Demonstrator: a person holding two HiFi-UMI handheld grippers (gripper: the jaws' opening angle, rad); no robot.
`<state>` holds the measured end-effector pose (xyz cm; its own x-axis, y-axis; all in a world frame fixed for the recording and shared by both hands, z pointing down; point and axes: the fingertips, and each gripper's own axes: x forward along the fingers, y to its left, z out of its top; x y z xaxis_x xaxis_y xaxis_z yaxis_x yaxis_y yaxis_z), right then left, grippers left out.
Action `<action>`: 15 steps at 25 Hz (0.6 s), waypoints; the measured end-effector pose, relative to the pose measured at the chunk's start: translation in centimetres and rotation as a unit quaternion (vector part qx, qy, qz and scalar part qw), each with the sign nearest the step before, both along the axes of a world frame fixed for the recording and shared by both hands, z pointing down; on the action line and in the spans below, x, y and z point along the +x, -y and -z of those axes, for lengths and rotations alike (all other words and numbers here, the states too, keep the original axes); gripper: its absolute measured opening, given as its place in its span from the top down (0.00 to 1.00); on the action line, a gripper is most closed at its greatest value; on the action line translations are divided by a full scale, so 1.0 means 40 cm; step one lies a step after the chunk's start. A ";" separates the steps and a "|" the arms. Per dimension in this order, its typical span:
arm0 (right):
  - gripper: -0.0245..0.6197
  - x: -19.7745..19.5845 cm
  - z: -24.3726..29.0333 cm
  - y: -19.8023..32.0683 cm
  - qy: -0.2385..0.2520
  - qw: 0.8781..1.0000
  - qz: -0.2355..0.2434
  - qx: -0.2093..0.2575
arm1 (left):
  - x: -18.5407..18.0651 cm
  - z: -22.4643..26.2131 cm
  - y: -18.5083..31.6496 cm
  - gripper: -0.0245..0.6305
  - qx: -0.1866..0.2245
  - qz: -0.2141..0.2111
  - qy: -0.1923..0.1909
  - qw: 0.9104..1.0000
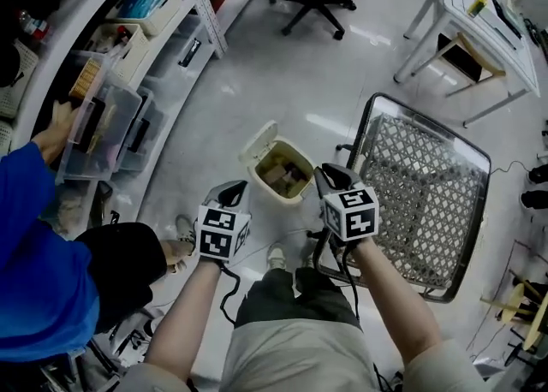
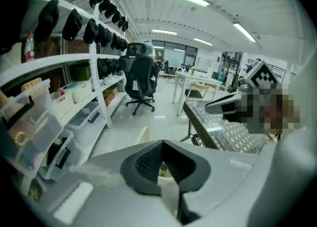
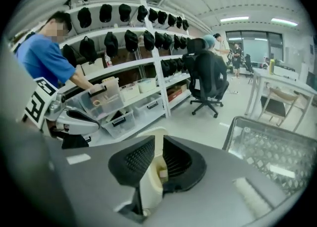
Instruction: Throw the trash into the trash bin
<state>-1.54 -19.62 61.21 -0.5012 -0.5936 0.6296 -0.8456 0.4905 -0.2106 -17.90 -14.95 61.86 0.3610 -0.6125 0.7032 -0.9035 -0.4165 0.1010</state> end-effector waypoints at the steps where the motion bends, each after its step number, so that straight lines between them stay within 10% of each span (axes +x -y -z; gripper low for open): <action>1: 0.88 0.011 0.043 -0.006 0.004 1.000 -0.001 0.012 | 0.008 0.030 0.000 0.96 0.009 -0.002 0.000 1.000; 15: 0.94 0.138 0.634 -0.102 0.074 0.980 -0.012 0.186 | 0.138 0.535 0.010 0.96 0.172 -0.059 0.014 0.983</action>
<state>3.97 -15.52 35.86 -0.5531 -0.7814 0.2890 -0.8319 0.5363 -0.1422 -12.40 -15.33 40.45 0.4266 -0.7715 0.4720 -0.8476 -0.5231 -0.0888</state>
